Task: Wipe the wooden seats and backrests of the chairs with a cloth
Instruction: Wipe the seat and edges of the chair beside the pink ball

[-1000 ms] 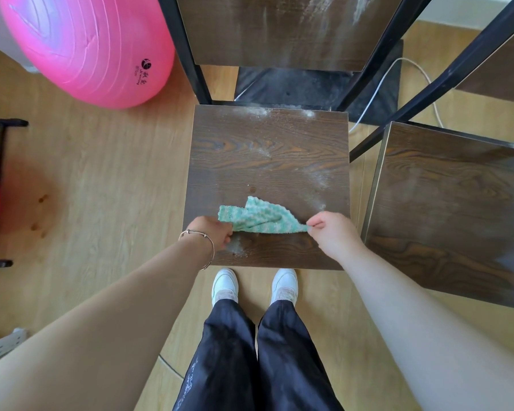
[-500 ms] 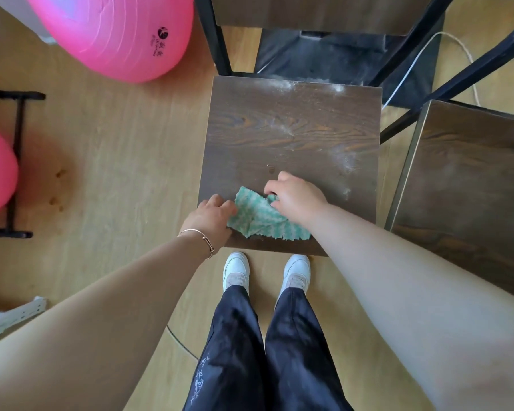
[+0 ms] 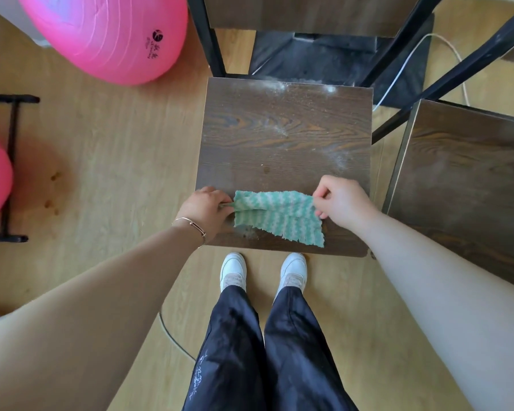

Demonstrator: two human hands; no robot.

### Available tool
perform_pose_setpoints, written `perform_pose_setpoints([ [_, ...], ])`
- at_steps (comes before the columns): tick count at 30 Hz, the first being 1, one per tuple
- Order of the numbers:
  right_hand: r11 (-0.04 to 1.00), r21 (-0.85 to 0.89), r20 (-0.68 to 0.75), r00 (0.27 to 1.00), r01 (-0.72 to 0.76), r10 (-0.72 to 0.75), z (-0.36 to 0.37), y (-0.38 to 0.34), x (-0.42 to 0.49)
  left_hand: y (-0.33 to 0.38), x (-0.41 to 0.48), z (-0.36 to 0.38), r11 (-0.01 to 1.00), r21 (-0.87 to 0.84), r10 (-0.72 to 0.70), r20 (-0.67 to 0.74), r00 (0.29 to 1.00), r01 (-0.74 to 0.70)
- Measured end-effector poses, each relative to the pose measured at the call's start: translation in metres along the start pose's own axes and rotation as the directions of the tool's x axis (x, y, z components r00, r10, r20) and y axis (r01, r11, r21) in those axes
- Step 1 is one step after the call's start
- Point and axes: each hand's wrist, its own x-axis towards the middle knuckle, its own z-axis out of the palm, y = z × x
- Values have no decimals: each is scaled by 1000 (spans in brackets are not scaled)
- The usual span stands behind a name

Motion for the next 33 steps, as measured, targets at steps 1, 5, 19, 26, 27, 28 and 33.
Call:
perform_pose_setpoints([
  [1,1000,25,-26,1000,1,0,-7,2,1,5,3,-8,1000,-23,-6,-20,1000,6],
  [5,991,-80,-150,981,111,-122,-45,-5,13,34,19,-48,995,-97,13,-106,994,-23],
  [19,980,-135,-384,904,148,-190,-82,-18,-8,68,19,-100,970,-30,224,-256,940,-239],
  [26,993,41,-89,989,-113,116,7,28,-37,27,-17,-4,996,8,84,56,995,-85],
  [27,987,62,-63,987,-147,151,11,30,-37,25,-19,4,998,11,68,89,994,-69],
  [28,982,84,-54,984,-167,171,13,31,-36,23,-19,7,998,13,56,104,993,-58],
  [33,974,168,-115,978,-154,175,-11,11,-5,27,12,-14,998,23,53,-16,998,-53],
])
